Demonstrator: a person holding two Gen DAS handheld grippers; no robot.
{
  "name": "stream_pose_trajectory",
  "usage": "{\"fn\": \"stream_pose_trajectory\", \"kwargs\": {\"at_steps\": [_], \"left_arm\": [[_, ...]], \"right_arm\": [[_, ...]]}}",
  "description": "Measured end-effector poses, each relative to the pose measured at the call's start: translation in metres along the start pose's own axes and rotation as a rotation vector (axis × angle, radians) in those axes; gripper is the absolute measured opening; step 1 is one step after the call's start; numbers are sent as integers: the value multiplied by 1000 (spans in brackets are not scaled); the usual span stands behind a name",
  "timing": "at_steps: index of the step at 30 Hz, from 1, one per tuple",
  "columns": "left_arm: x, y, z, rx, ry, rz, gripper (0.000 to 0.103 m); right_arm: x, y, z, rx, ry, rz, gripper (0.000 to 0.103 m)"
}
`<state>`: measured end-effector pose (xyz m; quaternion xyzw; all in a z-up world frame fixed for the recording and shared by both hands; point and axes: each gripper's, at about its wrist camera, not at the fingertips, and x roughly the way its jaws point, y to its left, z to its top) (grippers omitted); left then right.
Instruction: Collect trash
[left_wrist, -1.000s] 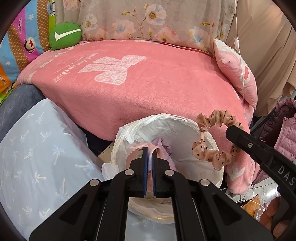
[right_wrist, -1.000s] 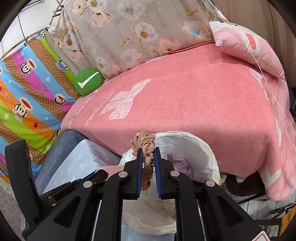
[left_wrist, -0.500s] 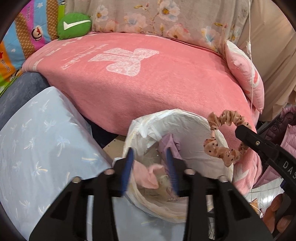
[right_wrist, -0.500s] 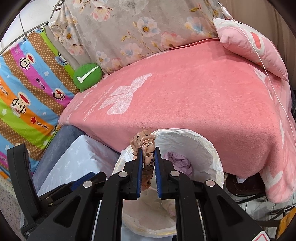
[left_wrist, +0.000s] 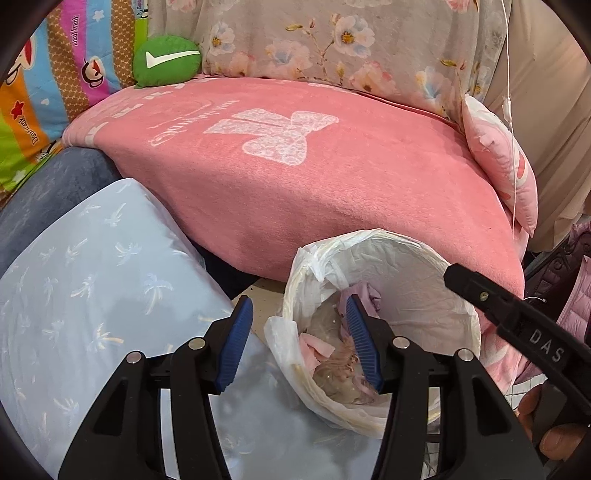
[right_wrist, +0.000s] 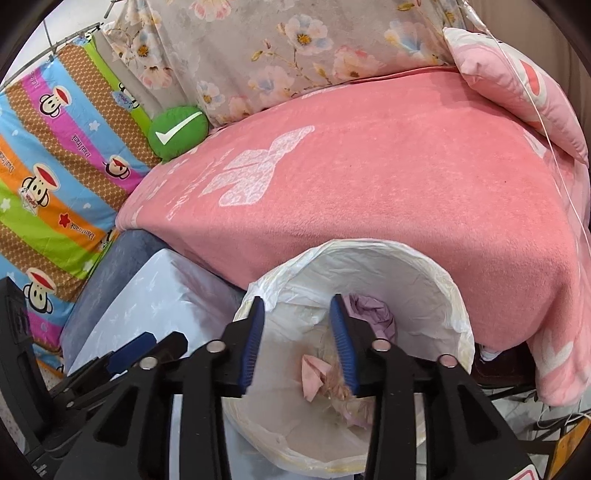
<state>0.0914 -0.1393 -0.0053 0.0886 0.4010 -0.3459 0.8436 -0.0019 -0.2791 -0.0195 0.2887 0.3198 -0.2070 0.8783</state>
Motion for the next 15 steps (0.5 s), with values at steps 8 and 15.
{"fn": "stream_pose_trajectory", "kwargs": {"at_steps": [8, 15], "left_arm": [[-12, 3, -9, -3, -20, 25, 55], [-26, 0, -19, 6, -38, 49, 63]], "right_arm": [[-4, 5, -14, -39, 37, -5, 40], [-23, 16, -20, -106, 28, -19, 42]]}}
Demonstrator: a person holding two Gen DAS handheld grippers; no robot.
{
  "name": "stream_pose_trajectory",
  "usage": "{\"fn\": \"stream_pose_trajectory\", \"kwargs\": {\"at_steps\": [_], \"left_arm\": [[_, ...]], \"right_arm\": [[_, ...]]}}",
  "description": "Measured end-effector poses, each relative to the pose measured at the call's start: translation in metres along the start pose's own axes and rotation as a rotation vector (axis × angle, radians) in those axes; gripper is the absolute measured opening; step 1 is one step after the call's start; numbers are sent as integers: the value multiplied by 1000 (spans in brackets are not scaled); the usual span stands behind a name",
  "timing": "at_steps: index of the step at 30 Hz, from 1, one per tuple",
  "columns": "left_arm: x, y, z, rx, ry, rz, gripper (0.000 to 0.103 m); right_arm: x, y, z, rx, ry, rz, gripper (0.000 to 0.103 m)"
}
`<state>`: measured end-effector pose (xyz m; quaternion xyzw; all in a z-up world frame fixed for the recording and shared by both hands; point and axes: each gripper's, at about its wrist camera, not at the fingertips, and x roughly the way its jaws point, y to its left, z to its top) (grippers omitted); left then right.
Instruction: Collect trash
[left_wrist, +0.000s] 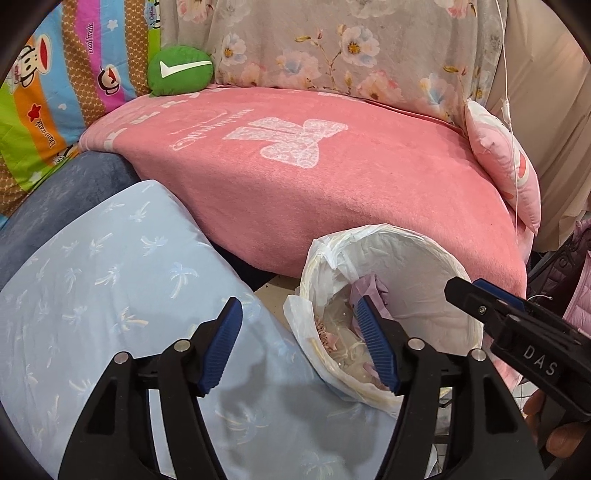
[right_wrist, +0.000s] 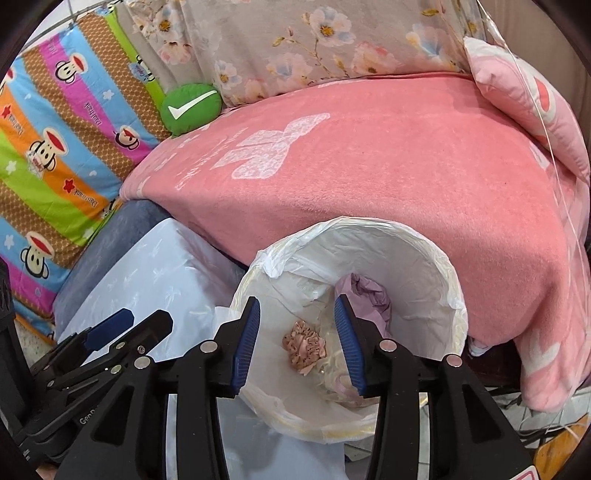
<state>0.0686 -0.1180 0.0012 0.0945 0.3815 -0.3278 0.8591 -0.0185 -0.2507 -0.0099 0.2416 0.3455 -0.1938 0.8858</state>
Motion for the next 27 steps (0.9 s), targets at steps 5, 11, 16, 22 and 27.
{"fn": "stream_pose_trajectory", "kwargs": {"at_steps": [5, 11, 16, 22, 27], "left_arm": [[-6, -2, -7, 4, 3, 9, 64], [-12, -4, -16, 12, 7, 22, 68], [-17, -8, -23, 17, 7, 44, 74], [-21, -10, -28, 12, 1, 72, 86], [-23, -12, -33, 4, -1, 95, 90]], "right_arm": [[-13, 1, -7, -36, 5, -15, 42], [-28, 2, -19, -71, -1, -33, 48], [-37, 5, -26, -109, -10, -49, 55], [-45, 6, -33, -144, -22, -68, 60], [-49, 1, -37, -132, -28, -72, 64]]}}
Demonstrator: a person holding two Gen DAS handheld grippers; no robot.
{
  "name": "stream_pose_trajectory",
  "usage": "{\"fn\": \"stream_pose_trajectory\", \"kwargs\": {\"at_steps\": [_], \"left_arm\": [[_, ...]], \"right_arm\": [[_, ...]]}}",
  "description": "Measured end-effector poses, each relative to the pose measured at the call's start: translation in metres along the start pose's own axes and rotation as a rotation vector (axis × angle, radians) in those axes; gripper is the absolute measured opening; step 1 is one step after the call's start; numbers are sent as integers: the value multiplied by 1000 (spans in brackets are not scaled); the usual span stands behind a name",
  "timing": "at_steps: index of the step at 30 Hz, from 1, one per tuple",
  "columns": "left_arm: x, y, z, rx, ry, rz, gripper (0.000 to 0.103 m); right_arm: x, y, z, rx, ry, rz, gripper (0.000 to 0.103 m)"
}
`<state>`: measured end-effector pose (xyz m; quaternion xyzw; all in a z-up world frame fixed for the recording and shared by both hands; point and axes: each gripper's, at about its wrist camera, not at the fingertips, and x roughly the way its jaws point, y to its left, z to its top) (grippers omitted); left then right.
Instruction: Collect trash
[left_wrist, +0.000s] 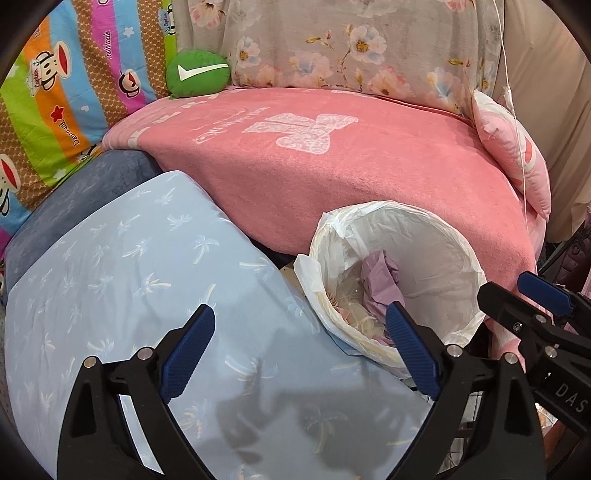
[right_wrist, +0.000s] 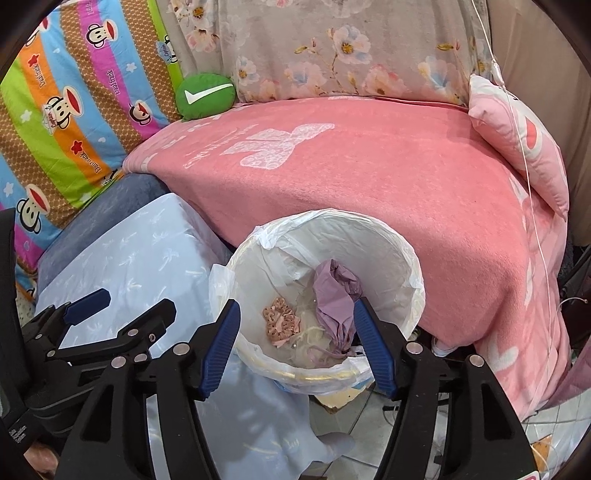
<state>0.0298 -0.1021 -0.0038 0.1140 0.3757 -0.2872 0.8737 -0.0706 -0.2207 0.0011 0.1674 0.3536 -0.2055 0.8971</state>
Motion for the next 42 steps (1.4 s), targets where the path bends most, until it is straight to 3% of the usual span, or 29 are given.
{"fn": "stream_pose_trajectory", "kwargs": {"at_steps": [12, 15, 27, 29, 35, 42], "left_arm": [[-4, -5, -10, -28, 5, 39, 92], [-5, -5, -12, -36, 6, 50, 92], [1, 1, -25, -77, 29, 116, 93], [4, 3, -28, -82, 40, 141, 93], [-2, 8, -23, -101, 25, 198, 93], [-5, 0, -22, -84, 9, 209, 93]], "right_arm": [[-9, -8, -11, -11, -13, -12, 77], [-9, -9, -13, -15, -6, -9, 86], [-9, -5, -24, -24, 2, -25, 88], [-10, -4, -24, -18, -9, -25, 98], [-13, 0, -24, -35, -21, -3, 97], [-19, -4, -26, -26, -37, 8, 97]]}}
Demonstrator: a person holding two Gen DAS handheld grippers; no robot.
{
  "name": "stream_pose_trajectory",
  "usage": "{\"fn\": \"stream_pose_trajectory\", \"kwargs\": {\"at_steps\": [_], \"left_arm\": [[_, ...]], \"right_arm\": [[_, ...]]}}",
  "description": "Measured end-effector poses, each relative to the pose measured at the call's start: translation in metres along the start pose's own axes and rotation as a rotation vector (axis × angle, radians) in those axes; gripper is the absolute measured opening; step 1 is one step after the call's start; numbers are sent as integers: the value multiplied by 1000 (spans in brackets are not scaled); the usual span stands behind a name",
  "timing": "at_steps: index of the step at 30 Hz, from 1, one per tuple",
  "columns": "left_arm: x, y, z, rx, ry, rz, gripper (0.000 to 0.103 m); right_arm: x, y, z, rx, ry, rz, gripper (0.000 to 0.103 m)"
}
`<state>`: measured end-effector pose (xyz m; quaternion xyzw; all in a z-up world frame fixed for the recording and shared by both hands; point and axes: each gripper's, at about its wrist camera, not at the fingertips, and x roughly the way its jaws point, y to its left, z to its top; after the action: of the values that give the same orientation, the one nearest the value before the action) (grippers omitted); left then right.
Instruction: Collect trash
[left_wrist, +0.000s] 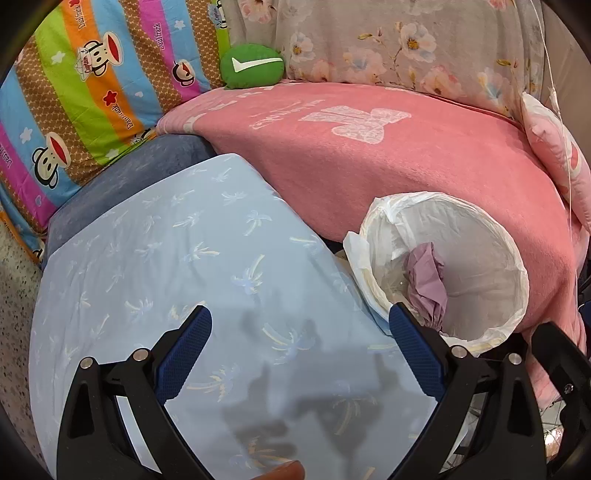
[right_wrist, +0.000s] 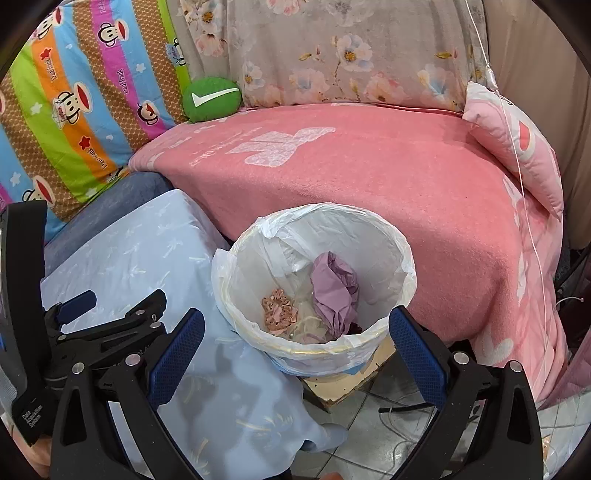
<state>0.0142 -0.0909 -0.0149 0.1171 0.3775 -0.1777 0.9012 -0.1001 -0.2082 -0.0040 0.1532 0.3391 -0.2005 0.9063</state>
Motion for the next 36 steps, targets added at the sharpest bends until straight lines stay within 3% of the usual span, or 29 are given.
{"fn": "stream_pose_trajectory", "kwargs": {"at_steps": [36], "left_arm": [[-4, -2, -7, -20, 11, 26, 93]], "right_arm": [[-1, -2, -3, -1, 4, 0, 97]]}}
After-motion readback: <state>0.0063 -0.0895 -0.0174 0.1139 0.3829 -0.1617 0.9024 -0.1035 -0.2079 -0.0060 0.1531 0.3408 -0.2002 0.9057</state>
